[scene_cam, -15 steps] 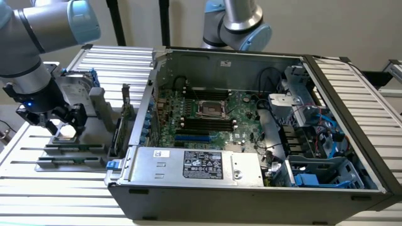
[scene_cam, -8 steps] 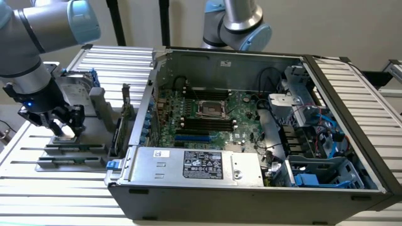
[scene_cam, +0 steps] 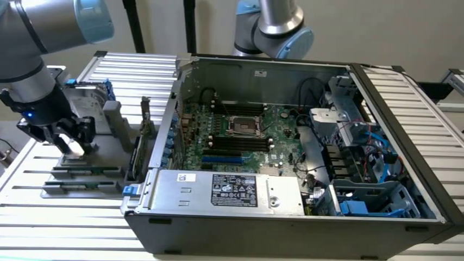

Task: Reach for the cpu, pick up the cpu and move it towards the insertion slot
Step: 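Pick up the cpu and move it towards the insertion slot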

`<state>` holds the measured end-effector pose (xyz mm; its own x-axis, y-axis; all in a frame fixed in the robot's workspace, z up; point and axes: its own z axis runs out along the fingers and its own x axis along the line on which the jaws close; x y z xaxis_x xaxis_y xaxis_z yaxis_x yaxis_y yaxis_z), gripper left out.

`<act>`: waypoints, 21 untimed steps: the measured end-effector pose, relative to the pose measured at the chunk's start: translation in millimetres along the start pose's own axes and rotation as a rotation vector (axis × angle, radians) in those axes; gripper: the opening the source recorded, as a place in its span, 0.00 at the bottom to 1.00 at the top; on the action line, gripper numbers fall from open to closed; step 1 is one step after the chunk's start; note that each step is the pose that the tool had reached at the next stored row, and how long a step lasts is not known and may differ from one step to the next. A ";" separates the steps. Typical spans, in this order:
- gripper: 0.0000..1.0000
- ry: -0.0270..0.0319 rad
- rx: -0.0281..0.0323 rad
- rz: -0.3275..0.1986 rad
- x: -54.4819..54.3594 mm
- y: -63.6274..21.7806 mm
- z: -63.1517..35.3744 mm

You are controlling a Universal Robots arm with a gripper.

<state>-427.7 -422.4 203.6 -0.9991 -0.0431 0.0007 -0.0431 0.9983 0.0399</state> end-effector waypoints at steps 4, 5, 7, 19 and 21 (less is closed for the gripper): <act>0.55 0.0000 0.0000 0.000 0.0 0.5 -18.0; 0.55 -0.0001 -0.0001 0.000 0.0 0.7 -22.4; 0.55 -0.0001 -0.0001 0.000 -0.1 0.9 -31.4; 0.55 -0.0002 -0.0063 -0.003 -22.1 -1.8 -86.4; 0.55 -0.0003 -0.0088 -0.004 -29.0 -2.7 -95.5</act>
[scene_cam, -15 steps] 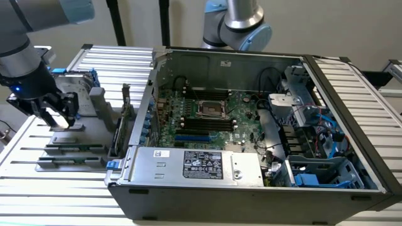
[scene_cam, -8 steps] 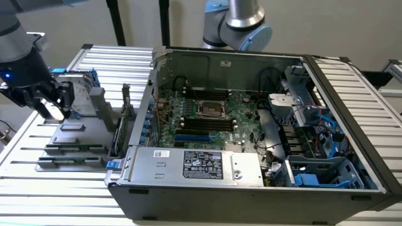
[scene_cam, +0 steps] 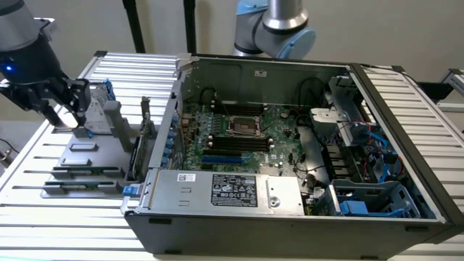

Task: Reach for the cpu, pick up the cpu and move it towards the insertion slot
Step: 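Pick up the cpu and move it towards the insertion slot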

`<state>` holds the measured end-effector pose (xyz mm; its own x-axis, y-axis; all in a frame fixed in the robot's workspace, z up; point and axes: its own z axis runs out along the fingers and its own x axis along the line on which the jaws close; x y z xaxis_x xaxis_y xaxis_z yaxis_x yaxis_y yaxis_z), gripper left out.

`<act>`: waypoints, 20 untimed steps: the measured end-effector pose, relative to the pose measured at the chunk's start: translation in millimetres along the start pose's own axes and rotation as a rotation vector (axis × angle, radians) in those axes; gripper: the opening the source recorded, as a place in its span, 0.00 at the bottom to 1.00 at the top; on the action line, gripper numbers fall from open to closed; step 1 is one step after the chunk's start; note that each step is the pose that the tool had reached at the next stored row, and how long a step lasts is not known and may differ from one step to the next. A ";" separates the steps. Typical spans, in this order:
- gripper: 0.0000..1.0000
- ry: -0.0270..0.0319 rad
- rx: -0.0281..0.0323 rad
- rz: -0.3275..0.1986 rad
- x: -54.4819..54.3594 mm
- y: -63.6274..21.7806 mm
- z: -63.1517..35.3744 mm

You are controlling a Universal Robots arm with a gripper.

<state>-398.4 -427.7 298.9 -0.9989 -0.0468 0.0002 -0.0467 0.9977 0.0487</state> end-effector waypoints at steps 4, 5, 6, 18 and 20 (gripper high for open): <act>0.55 -0.0003 -0.0059 -0.002 -15.1 -2.1 -17.9; 0.55 -0.0003 -0.0076 -0.002 -18.9 -2.6 -22.1; 0.55 -0.0006 -0.0096 -0.002 -23.1 -3.2 -25.9; 0.55 -0.0024 -0.0500 -0.004 -77.1 -9.3 -59.1; 0.55 -0.0025 -0.0575 -0.003 -86.3 -10.2 -64.1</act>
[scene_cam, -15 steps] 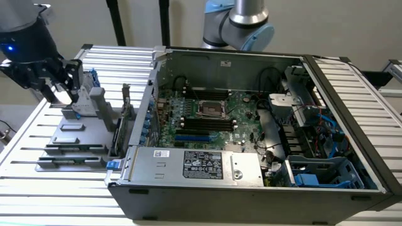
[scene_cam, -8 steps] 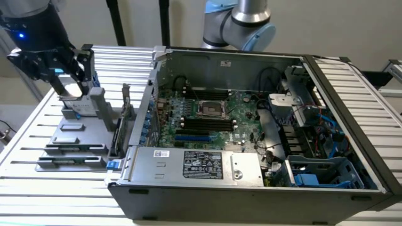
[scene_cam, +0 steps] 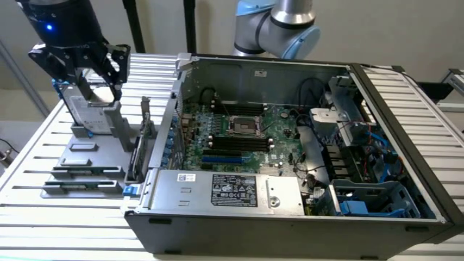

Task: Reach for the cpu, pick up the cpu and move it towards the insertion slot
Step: 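Pick up the cpu and move it towards the insertion slot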

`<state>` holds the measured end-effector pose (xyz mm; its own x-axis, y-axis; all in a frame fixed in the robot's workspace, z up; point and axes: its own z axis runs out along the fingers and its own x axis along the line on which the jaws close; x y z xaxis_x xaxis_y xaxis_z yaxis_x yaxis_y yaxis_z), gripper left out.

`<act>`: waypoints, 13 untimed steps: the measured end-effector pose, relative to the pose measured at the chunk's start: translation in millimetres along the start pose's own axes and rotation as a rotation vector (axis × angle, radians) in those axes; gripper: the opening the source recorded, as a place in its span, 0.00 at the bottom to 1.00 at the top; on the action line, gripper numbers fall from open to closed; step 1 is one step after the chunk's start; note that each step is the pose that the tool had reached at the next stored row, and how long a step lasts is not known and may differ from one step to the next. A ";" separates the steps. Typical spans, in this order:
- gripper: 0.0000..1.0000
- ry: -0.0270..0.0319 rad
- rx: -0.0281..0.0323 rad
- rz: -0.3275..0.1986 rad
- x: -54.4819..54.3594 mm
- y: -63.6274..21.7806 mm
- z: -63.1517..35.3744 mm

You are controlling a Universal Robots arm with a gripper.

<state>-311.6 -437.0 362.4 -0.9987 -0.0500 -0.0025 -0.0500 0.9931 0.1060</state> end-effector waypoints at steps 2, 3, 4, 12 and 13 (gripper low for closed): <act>0.55 -0.0006 -0.0079 0.000 -9.0 -0.6 -4.5; 0.55 -0.0008 -0.0122 0.000 -13.5 -0.9 -6.5; 0.55 -0.0010 -0.0166 0.000 -18.3 -1.2 -8.7; 0.55 -0.0024 -0.0463 0.000 -54.6 -3.5 -20.6; 0.55 -0.0027 -0.0489 0.000 -59.1 -3.9 -21.2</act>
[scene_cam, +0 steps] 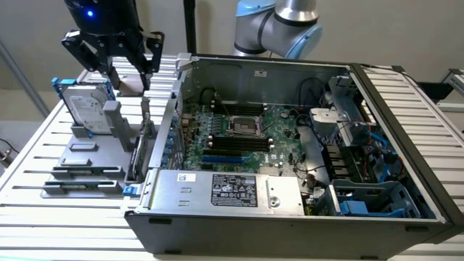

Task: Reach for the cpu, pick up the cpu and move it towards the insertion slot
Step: 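Pick up the cpu and move it towards the insertion slot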

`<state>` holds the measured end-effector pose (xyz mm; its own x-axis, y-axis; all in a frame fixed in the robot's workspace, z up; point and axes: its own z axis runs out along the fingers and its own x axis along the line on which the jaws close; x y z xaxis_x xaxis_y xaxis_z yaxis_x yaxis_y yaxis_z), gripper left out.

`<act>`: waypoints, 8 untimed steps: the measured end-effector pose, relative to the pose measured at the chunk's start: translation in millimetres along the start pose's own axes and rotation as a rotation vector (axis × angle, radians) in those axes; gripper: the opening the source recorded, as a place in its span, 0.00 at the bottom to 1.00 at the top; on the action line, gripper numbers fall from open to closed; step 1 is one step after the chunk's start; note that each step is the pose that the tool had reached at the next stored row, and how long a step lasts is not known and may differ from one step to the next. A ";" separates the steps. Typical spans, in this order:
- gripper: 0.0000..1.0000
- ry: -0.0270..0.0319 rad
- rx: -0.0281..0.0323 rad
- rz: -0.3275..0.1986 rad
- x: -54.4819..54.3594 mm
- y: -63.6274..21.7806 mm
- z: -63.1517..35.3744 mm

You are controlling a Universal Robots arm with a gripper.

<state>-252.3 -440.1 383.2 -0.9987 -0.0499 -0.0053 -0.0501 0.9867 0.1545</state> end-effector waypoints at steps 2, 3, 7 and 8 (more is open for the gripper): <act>0.55 -0.0001 -0.0035 0.000 -9.0 -0.6 -1.0; 0.55 -0.0002 -0.0049 0.000 -13.5 -0.9 -1.3; 0.55 -0.0002 -0.0074 0.000 -31.4 -1.8 -1.6; 0.55 0.0000 -0.0074 0.000 -36.1 -2.1 -1.7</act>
<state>-216.1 -440.7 384.8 -0.9987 -0.0500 -0.0053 -0.0502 0.9855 0.1618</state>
